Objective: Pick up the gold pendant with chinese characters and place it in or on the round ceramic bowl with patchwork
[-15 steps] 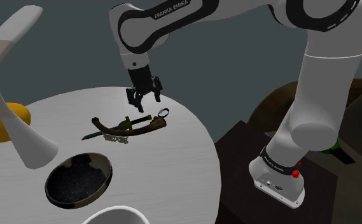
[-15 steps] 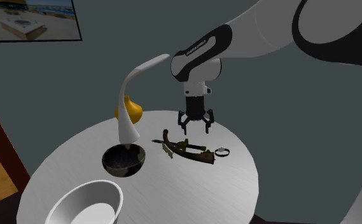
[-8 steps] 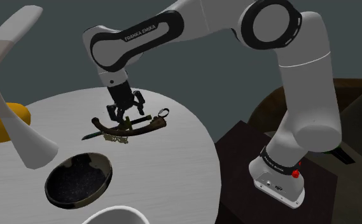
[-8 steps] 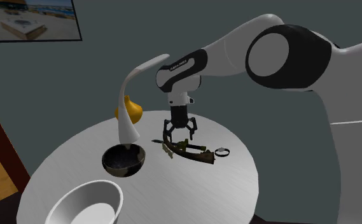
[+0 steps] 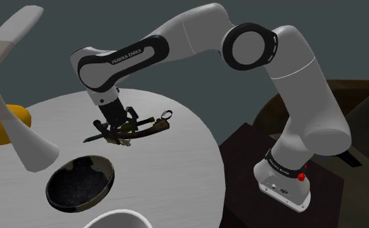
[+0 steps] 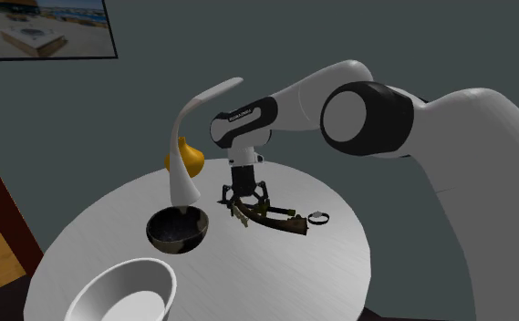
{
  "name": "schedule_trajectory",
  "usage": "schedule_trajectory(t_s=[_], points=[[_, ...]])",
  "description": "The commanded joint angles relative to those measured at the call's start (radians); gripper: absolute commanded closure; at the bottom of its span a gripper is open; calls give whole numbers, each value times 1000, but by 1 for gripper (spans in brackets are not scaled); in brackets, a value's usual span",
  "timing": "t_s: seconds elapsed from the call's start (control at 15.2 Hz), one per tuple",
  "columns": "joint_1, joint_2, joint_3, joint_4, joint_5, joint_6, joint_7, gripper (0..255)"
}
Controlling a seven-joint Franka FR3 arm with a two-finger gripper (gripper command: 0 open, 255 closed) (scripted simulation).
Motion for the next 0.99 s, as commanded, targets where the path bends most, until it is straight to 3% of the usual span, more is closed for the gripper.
schedule_trajectory(t_s=[0.0, 0.13, 0.66, 0.73, 0.92], points=[[-2, -3, 0, -31, 0, 28, 0, 0], [-5, -8, 0, -73, 0, 65, 0, 0], [-5, -8, 0, -73, 0, 65, 0, 0], [-5, -8, 0, -73, 0, 65, 0, 255], [-5, -8, 0, -73, 0, 65, 0, 255]])
